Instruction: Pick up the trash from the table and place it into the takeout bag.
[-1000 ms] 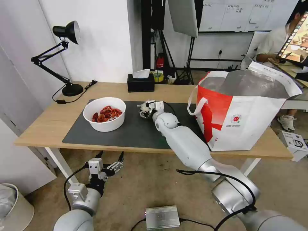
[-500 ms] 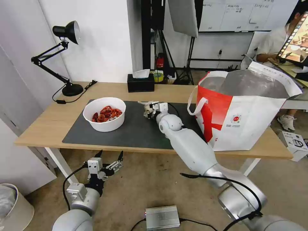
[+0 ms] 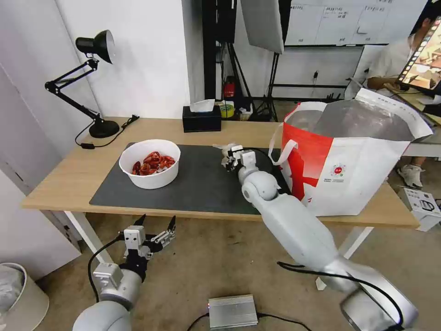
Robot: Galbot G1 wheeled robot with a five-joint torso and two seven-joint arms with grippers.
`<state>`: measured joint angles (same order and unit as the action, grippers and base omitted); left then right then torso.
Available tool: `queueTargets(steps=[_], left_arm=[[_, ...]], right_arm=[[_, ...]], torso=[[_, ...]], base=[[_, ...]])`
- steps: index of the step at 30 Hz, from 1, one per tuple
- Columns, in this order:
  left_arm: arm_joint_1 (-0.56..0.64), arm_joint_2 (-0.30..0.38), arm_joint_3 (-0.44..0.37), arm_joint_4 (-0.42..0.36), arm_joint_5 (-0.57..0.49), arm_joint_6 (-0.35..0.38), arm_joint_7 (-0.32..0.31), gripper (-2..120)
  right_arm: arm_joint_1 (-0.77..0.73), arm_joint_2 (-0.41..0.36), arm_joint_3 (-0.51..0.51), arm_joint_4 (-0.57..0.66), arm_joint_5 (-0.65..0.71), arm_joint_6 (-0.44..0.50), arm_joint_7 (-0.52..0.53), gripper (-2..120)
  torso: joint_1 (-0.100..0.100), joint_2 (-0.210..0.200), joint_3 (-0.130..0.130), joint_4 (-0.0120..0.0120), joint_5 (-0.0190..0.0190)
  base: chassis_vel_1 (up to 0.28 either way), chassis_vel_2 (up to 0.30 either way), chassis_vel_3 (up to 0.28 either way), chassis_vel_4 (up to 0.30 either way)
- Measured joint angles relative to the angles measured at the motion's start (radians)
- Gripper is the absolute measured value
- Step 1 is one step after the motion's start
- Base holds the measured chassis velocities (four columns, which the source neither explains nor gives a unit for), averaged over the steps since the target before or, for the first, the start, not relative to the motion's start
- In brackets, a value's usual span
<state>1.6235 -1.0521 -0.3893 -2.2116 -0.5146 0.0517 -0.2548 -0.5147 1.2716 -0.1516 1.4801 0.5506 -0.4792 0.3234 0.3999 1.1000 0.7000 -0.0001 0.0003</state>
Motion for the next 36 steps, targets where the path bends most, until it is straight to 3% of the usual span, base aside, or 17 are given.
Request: queueTargets(steps=[3, 10, 18, 30, 33, 36], left_arm=[[0.003, -0.001, -0.001, -0.002, 0.001, 0.0, 0.0, 100], [0.021, -0.005, -0.014, -0.013, 0.002, 0.0, -0.002, 100], [0.02, -0.014, -0.019, -0.018, 0.005, 0.002, -0.004, 100], [0.025, -0.037, -0.012, -0.022, 0.023, 0.003, -0.006, 100], [0.03, -0.041, -0.012, -0.026, 0.027, 0.003, -0.006, 100], [0.037, -0.047, -0.013, -0.03, 0.035, 0.003, -0.006, 100]], right_arm=[[-0.031, -0.019, 0.002, 0.057, 0.002, -0.01, 0.017, 7], [-0.201, -0.083, 0.023, 0.317, 0.046, -0.063, 0.126, 7], [-0.335, -0.153, 0.058, 0.449, 0.035, -0.066, 0.142, 7], [-0.404, -0.225, 0.146, 0.589, -0.025, -0.052, 0.099, 7], [-0.417, -0.238, 0.174, 0.628, -0.053, -0.029, 0.078, 7], [-0.435, -0.244, 0.236, 0.671, -0.159, 0.099, 0.042, 7]], torso=[[0.0, 0.0, 0.0, 0.0, -0.0002], [0.0, 0.0, 0.0, 0.0001, -0.0001], [0.0, 0.0, 0.0, 0.0, -0.0001], [0.0, 0.0, 0.0, 0.0001, -0.0001], [0.0, 0.0, 0.0, 0.0, -0.0001], [0.0, 0.0, 0.0, 0.0001, -0.0002]], base=[[0.0, 0.0, 0.0, 0.0], [0.0, 0.0, 0.0, 0.0], [0.0, 0.0, 0.0, 0.0], [0.0, 0.0, 0.0, 0.0], [0.0, 0.0, 0.0, 0.0], [0.0, 0.0, 0.0, 0.0]])
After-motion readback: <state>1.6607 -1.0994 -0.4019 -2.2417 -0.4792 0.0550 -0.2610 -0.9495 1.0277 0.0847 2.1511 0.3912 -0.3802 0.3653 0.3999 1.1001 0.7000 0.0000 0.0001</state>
